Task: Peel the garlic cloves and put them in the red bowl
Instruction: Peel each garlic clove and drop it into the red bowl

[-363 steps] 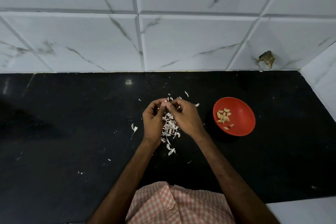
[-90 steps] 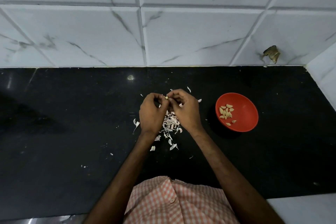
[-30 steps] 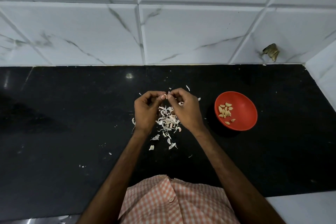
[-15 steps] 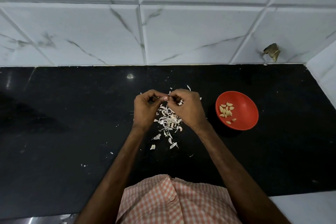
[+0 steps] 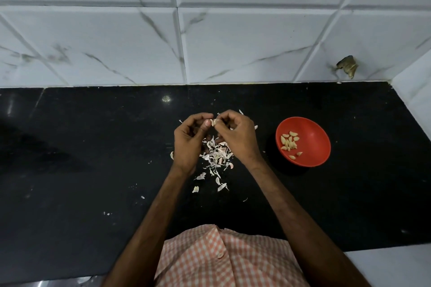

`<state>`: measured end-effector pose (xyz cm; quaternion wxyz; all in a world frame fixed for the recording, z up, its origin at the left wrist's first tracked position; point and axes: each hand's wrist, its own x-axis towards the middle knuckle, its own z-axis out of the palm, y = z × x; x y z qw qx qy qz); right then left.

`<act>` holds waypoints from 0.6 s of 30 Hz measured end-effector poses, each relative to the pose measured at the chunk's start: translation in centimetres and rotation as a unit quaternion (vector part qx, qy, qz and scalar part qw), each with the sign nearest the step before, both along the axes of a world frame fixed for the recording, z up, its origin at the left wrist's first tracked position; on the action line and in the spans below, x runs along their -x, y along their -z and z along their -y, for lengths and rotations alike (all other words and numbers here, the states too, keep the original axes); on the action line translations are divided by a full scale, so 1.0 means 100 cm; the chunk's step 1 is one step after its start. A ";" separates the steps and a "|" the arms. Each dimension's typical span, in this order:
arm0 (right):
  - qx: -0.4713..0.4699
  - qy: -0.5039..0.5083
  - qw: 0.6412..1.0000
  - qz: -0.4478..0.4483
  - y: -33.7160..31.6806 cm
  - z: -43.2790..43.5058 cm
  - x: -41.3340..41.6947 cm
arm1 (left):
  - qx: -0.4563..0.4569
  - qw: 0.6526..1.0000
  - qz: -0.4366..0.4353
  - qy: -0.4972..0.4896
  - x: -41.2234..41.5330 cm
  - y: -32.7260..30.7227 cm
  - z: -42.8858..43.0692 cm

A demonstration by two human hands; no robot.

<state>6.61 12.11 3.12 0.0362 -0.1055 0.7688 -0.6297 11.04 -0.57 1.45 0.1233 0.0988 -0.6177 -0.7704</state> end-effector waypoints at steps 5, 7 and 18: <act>0.080 0.002 0.993 0.083 0.002 0.002 0.001 | -0.033 0.999 0.022 -0.018 0.003 0.004 0.001; 0.089 0.012 0.991 0.097 0.006 0.001 0.002 | -0.055 0.997 0.033 -0.037 0.005 0.009 0.002; -0.249 -0.058 0.967 0.017 0.084 -0.018 0.018 | -0.087 0.987 0.110 -0.078 0.001 0.039 0.014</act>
